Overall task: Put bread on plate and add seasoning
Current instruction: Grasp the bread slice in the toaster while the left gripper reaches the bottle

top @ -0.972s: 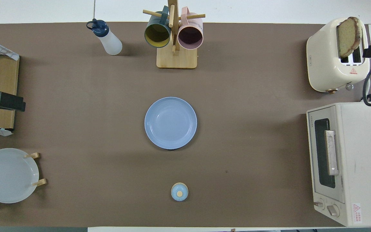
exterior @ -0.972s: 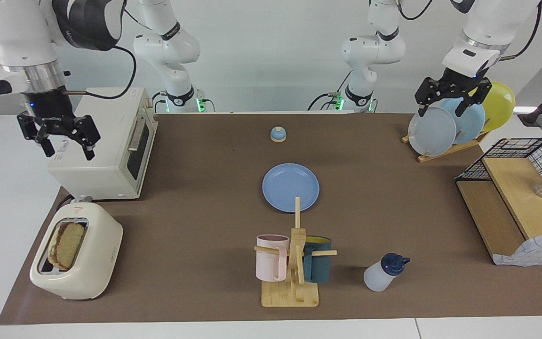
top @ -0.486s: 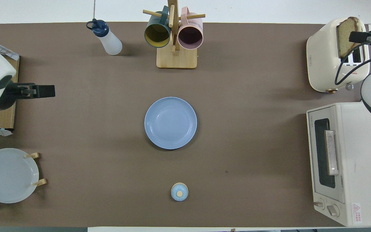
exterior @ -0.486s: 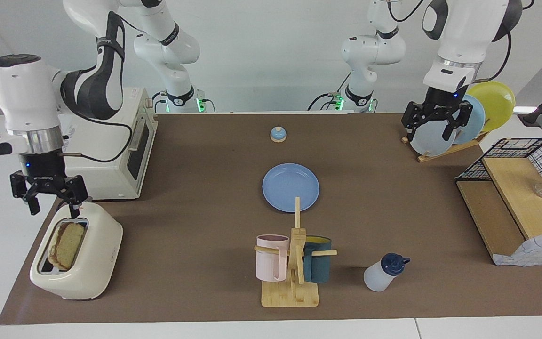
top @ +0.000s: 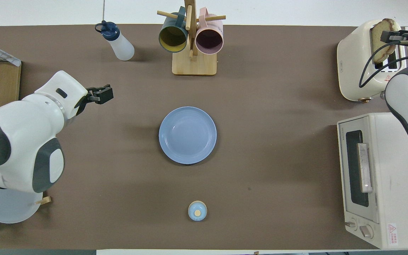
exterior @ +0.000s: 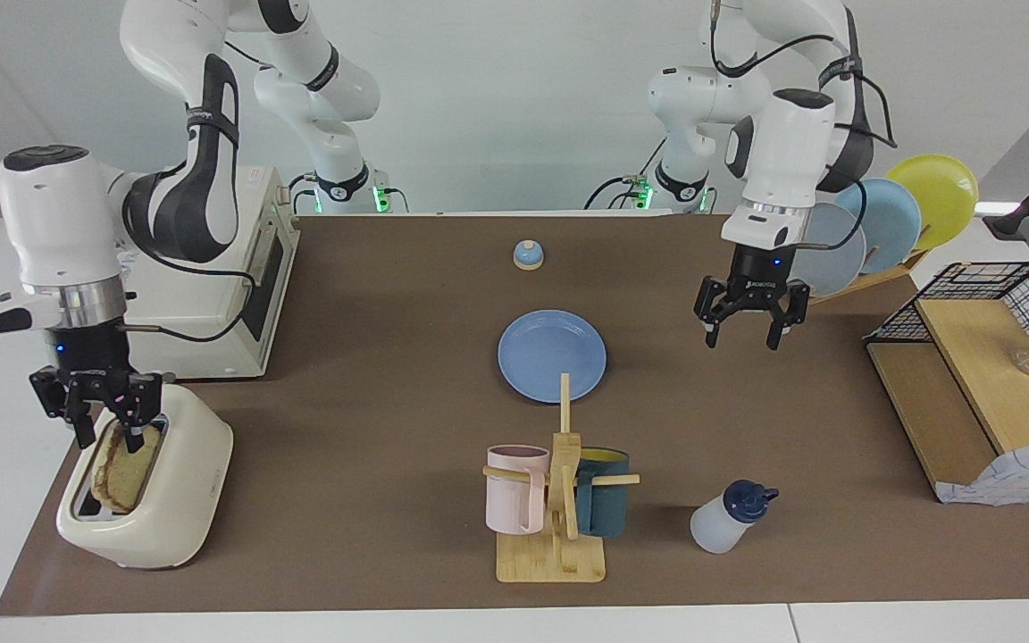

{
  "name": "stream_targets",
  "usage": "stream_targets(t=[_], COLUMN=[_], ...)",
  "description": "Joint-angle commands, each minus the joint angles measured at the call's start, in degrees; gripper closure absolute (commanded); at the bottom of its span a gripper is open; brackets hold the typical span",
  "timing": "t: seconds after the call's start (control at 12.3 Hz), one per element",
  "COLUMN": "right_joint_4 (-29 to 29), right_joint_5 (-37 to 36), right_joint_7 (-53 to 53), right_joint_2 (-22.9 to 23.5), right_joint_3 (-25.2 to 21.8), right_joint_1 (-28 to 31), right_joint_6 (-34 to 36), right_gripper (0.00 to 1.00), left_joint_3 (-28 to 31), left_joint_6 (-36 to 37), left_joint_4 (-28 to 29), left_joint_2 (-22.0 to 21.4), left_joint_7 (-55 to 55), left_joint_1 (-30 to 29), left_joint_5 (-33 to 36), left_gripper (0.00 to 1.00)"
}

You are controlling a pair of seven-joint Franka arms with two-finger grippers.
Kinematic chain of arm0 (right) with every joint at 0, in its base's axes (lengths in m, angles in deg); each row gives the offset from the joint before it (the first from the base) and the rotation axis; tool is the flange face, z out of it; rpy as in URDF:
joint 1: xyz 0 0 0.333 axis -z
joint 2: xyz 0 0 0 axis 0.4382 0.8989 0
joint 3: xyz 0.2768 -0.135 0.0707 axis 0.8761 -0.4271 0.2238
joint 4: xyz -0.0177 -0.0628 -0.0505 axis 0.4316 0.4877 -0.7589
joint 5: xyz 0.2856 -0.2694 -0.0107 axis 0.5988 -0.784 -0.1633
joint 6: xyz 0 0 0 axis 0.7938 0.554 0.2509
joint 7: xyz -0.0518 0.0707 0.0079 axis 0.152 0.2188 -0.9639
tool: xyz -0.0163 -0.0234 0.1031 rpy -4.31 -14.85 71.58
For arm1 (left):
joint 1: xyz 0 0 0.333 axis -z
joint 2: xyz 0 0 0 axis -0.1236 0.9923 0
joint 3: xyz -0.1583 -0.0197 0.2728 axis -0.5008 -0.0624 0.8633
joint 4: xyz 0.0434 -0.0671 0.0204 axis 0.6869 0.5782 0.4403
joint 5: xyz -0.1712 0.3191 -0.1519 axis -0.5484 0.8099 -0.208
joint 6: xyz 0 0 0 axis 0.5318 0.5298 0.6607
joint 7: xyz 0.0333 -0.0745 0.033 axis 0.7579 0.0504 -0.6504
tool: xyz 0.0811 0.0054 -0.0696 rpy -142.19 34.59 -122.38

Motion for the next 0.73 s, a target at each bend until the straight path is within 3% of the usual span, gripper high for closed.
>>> stream_targets(t=[0.0,0.16,0.32,0.4,0.49,0.65], right_joint_4=[-0.03,0.06,-1.6,-6.57,-12.88,-19.6], right_joint_5=[1.58,1.58,1.23,0.79,0.62,0.61], right_joint_7=[4.44,6.81,9.27,10.16,13.3,15.35], right_joint_2=[0.49,0.31,0.14,0.48,0.49,-2.48], right_joint_3=[0.11,0.2,0.2,0.11,0.2,1.07], right_joint_1=[0.06,0.14,0.67,0.85,0.5,-1.51], right_joint_6=[-0.54,0.16,4.26,10.3,18.71,32.1], right_gripper=[0.85,1.0,1.0,1.0,1.0,1.0], left_joint_3=[0.92,1.09,1.79,3.02,7.73,22.47], left_joint_6=[-11.39,-17.2,-22.05,-22.15,-22.07,-22.16], left_joint_4=[-0.41,-1.19,-2.86,-4.44,-6.89,-11.28], left_joint_2=[8.23,12.28,16.41,18.17,20.8,25.89], left_joint_7=[-1.59,-1.59,-1.5,-1.5,-1.5,-3.16], left_joint_1=[1.8,1.89,1.89,3.19,7.47,21.16], left_joint_5=[1.29,1.12,1.03,1.03,0.68,-1.85], left_gripper=[0.0,0.0,0.0,0.0,0.0,0.0])
